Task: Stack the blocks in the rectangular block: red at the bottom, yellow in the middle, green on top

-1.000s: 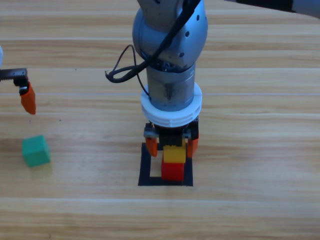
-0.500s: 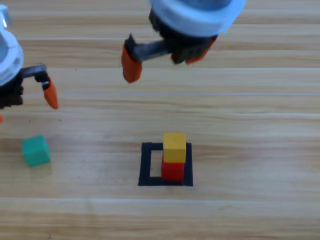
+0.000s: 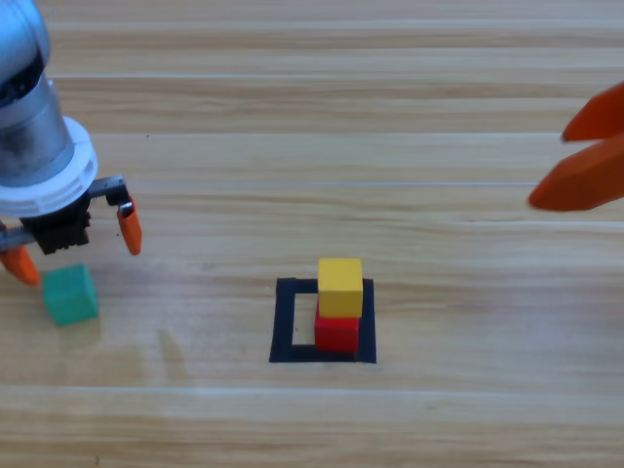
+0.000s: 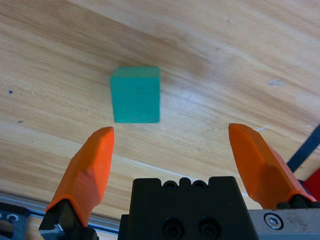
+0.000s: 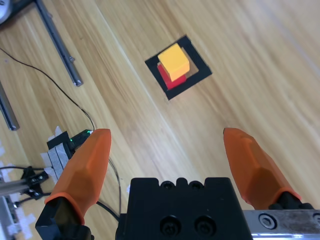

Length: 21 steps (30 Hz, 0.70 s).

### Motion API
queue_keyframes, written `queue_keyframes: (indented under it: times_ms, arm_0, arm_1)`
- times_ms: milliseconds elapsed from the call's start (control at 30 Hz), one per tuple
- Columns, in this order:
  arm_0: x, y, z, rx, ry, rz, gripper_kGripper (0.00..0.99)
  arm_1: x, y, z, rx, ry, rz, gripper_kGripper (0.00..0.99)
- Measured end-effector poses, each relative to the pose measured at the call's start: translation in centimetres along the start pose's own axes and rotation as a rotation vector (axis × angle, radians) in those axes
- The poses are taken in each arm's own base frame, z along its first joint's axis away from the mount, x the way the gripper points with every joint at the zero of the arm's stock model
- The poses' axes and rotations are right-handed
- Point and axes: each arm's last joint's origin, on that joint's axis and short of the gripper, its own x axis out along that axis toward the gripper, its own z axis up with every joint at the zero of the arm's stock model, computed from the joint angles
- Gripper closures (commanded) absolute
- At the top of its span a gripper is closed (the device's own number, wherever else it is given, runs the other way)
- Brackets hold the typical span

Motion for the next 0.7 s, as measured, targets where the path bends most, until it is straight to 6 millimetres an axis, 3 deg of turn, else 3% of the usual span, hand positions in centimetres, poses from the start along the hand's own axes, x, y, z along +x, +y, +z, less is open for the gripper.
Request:
queue_keyframes:
  times_ms: [67, 233, 467, 700]
  arm_0:
    - [0.7, 0.6, 0.0, 0.014, 0.016, 0.012, 0.050]
    - [1.5, 1.7, 0.6, 0.056, 0.026, 0.010, 0.083]
    - [2.9, 2.5, 0.8, 0.091, 0.021, 0.004, 0.083]
    - [5.0, 2.1, 0.9, 0.106, 0.030, 0.014, 0.085]
  arm_1:
    - [-1.5, 0.5, -0.5, -0.042, -0.034, -0.013, 0.004]
    - [-1.5, 1.3, -3.5, -0.092, -0.004, 0.048, 0.004]
    - [-1.4, 1.2, -3.6, -0.098, 0.000, 0.050, 0.004]
    - [-1.3, 1.2, -3.8, -0.101, 0.007, 0.052, 0.004]
